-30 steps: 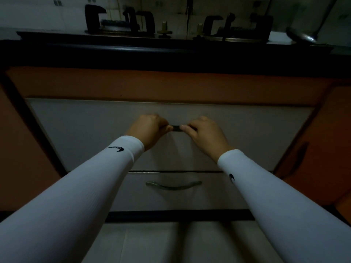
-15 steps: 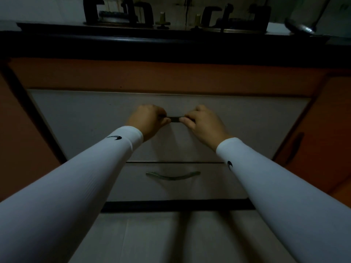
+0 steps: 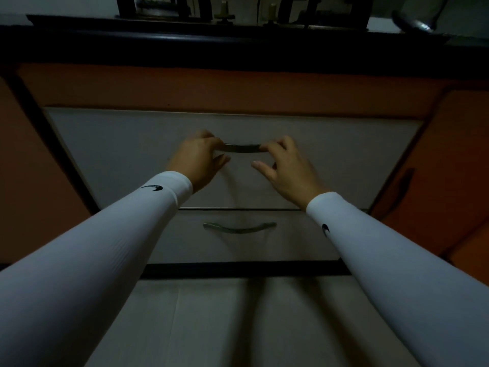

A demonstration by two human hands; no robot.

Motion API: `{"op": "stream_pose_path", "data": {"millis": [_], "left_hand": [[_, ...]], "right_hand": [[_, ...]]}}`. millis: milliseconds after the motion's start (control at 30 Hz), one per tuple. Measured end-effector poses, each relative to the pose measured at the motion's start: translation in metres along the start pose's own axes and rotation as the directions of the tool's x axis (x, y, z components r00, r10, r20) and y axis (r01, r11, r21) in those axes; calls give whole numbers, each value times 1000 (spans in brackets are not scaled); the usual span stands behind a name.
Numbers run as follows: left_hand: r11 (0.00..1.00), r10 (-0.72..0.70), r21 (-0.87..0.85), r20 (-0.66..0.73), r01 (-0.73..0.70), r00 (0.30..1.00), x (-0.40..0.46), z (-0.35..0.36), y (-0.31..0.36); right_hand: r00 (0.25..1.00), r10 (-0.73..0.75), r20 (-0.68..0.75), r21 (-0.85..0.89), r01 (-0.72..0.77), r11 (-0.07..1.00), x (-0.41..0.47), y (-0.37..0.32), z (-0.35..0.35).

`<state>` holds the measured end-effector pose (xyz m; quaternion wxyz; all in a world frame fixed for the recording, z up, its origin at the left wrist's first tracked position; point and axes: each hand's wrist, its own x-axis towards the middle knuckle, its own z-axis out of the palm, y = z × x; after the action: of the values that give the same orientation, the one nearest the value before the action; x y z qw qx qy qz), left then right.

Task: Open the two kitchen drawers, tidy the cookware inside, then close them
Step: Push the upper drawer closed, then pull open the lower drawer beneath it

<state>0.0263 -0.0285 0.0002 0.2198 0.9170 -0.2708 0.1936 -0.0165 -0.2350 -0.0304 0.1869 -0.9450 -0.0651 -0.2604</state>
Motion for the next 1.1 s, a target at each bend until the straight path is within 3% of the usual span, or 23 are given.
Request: {"op": "stream_pose_path", "data": {"millis": [400, 1100], "left_hand": [[992, -97, 104, 279, 71, 955, -63, 18, -8], [986, -162, 105, 465, 127, 871, -92, 101, -52]], "right_hand": [[980, 59, 189, -1, -60, 998, -59, 4, 14], [887, 194, 420, -32, -199, 979, -92, 42, 91]]}}
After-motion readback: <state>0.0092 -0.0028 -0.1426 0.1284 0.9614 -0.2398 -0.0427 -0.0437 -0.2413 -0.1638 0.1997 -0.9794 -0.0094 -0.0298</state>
